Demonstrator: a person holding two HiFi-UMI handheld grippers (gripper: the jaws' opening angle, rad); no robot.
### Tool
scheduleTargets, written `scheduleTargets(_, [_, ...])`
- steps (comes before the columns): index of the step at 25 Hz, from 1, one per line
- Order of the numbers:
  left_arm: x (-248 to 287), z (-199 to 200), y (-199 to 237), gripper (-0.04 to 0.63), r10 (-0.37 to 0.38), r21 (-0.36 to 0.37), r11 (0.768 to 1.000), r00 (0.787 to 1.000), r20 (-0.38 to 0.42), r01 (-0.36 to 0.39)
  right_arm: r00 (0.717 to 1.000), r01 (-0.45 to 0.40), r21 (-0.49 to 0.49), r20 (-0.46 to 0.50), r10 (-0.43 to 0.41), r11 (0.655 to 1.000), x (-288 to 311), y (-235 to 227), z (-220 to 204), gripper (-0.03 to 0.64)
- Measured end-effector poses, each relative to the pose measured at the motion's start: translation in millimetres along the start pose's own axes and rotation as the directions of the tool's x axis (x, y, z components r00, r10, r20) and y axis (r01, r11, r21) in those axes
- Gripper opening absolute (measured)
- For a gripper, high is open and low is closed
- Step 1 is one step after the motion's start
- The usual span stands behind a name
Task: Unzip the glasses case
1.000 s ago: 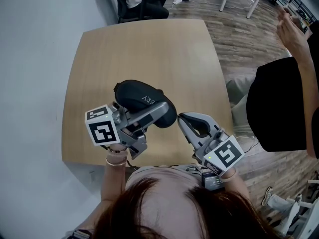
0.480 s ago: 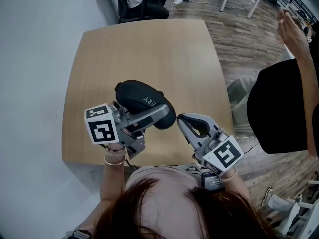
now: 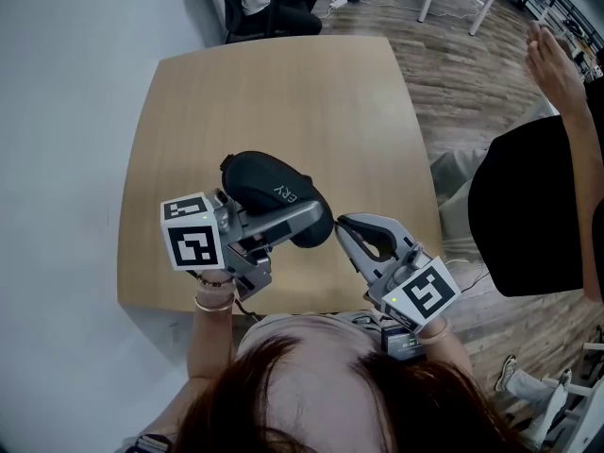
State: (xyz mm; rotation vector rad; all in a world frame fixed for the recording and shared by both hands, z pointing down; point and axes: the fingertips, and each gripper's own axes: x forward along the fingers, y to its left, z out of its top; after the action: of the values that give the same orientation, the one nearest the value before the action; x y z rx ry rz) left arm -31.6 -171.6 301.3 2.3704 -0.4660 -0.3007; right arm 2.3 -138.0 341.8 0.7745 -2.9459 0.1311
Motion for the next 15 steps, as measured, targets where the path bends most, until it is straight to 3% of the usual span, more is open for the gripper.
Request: scheduleTargets(15, [0.2,-7.3,1.9,0.252,0.011,0.023,1.0,0.996,-0.083,-0.009,0.999,-0.002,-0.04,-0.038,0.0,0.999,2.8,2.1,-9.0,0.021])
